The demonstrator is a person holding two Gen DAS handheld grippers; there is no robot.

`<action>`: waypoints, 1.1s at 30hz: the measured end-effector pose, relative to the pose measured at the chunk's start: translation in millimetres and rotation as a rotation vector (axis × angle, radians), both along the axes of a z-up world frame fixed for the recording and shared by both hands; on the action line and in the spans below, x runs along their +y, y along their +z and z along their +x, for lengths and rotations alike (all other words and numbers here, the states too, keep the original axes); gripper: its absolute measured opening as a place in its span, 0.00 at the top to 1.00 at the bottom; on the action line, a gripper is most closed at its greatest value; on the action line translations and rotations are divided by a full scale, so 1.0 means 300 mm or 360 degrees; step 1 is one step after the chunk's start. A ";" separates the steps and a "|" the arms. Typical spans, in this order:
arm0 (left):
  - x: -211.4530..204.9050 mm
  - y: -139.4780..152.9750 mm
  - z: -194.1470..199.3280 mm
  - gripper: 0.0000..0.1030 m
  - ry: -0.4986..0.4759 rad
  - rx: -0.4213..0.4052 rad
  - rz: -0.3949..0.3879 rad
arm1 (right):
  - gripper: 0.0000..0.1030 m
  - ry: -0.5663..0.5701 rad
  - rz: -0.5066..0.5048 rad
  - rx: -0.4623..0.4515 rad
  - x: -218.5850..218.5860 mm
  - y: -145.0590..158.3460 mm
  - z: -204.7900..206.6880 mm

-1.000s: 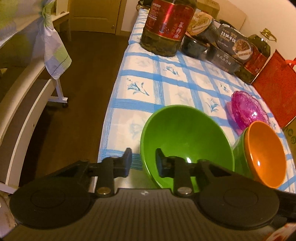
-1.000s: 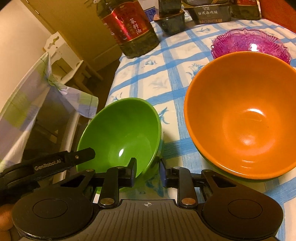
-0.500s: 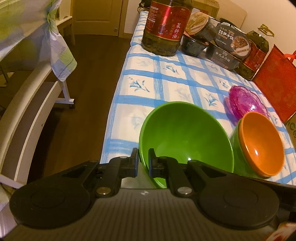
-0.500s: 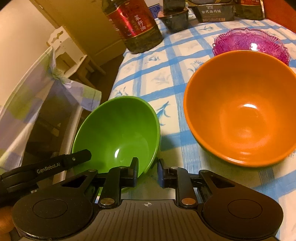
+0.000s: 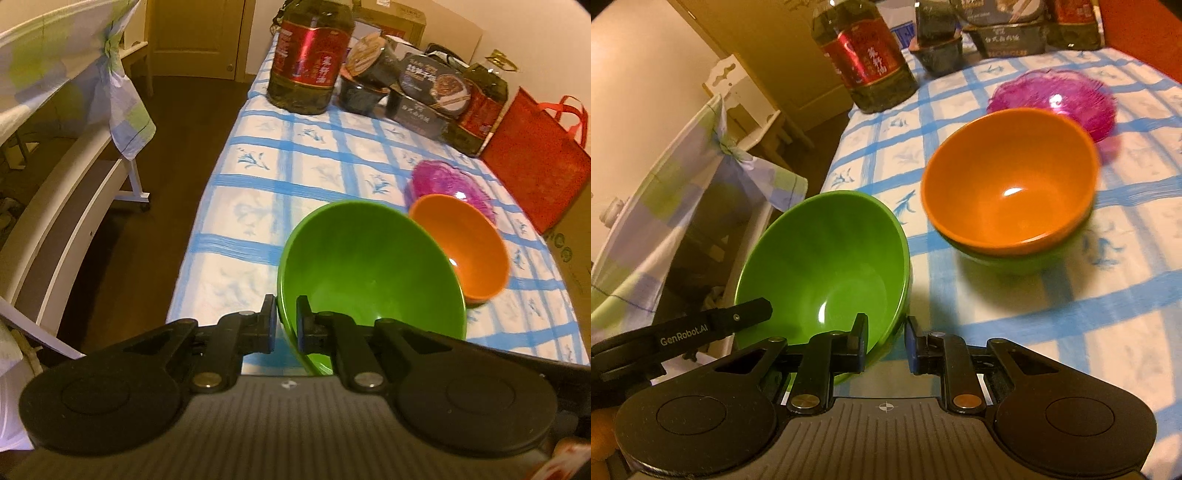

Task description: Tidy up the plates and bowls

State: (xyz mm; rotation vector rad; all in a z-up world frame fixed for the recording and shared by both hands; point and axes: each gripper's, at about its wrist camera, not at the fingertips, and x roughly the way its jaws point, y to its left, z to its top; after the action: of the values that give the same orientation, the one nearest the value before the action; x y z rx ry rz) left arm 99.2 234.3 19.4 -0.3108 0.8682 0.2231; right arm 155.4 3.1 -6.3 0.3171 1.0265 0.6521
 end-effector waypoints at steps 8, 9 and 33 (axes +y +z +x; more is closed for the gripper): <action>-0.139 0.065 -0.042 0.91 -0.0039 -0.0076 -0.0036 | 0.80 -0.0049 0.0003 -0.0069 -0.155 0.070 -0.062; -0.153 0.070 -0.042 0.91 -0.0046 -0.0082 -0.0039 | 0.80 -0.0058 0.0004 -0.0073 -0.172 0.076 -0.064; -0.360 0.164 0.072 0.91 -0.0205 -0.0166 -0.0018 | 0.80 -0.0175 -0.0037 -0.0182 -0.379 0.179 -0.009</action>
State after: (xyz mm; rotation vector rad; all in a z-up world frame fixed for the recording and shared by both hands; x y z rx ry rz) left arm 120.9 126.4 68.7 -0.2734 0.7832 0.0814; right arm 152.6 -110.7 47.4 0.3104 0.9003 0.5527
